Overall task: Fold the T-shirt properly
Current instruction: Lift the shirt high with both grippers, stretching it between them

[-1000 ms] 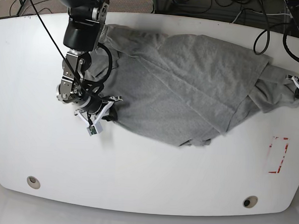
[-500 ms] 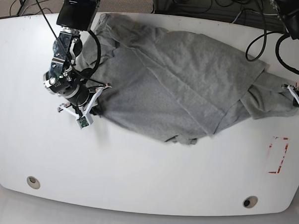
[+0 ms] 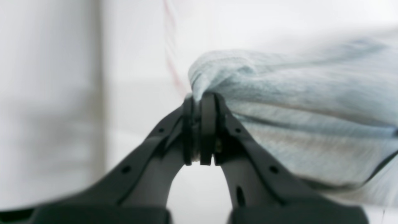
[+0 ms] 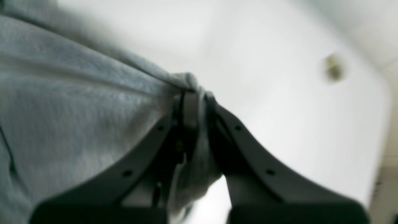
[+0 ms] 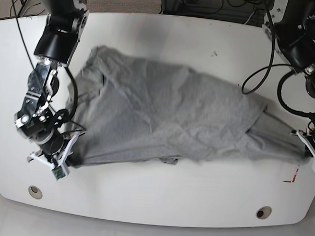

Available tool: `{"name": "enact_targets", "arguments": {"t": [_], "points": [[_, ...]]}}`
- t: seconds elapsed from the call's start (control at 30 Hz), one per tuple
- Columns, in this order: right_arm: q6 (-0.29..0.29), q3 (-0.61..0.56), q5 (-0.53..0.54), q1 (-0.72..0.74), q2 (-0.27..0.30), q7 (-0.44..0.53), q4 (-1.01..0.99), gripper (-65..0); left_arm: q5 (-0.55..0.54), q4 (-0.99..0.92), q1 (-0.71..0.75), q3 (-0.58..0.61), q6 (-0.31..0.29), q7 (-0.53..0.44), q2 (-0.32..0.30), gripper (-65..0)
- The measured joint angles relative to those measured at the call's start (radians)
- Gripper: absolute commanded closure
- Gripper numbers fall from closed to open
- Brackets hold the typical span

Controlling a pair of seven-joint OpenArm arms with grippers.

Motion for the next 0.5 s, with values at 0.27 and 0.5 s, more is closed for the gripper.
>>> {"name": "enact_targets", "arguments": {"t": [0.27,0.5], "points": [[-0.002,-0.056,-0.001,0.257,0.087,-0.094,0.002,0.0,0.013,0.071,-0.241,-0.002,-0.002,0.002,0.000,0.0],[0.002,-0.072,0.031,0.444,0.151,-0.135,0.013,0.0,0.010,0.079,-0.480,0.000,-0.002,0.000,-0.020,0.0]]}}
